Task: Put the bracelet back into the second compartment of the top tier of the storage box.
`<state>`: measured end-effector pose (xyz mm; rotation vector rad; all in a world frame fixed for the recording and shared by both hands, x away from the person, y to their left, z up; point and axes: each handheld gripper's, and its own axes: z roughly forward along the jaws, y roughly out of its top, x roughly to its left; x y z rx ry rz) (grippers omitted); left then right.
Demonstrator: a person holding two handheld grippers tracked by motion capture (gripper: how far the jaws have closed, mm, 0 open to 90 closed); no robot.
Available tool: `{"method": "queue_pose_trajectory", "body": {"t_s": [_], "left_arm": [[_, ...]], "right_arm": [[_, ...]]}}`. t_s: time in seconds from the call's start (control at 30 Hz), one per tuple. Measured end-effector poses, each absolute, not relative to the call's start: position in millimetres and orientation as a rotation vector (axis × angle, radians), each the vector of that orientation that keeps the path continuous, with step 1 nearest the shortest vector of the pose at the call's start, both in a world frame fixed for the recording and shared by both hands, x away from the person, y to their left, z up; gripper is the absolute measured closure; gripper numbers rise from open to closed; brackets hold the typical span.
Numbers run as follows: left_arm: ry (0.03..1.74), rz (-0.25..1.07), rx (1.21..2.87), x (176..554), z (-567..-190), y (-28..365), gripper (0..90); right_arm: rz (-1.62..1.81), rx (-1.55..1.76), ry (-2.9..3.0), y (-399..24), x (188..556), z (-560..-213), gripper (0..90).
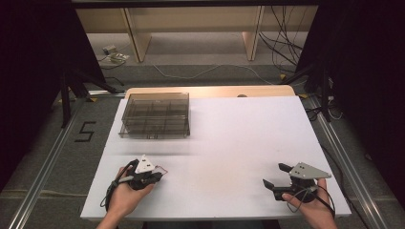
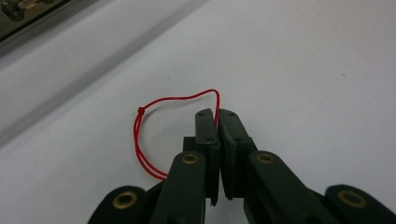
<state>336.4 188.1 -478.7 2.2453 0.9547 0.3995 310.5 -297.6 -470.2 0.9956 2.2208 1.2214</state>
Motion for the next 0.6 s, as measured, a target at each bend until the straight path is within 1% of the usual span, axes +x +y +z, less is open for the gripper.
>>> {"method": "queue_pose_trajectory", "body": {"t_s": [0.6], "left_arm": [[0.951,0.460,2.166,332,-466,193,87.8]], "right_arm": [[1.221,0.998,2.220,-298,310,-470,17.5]]}}
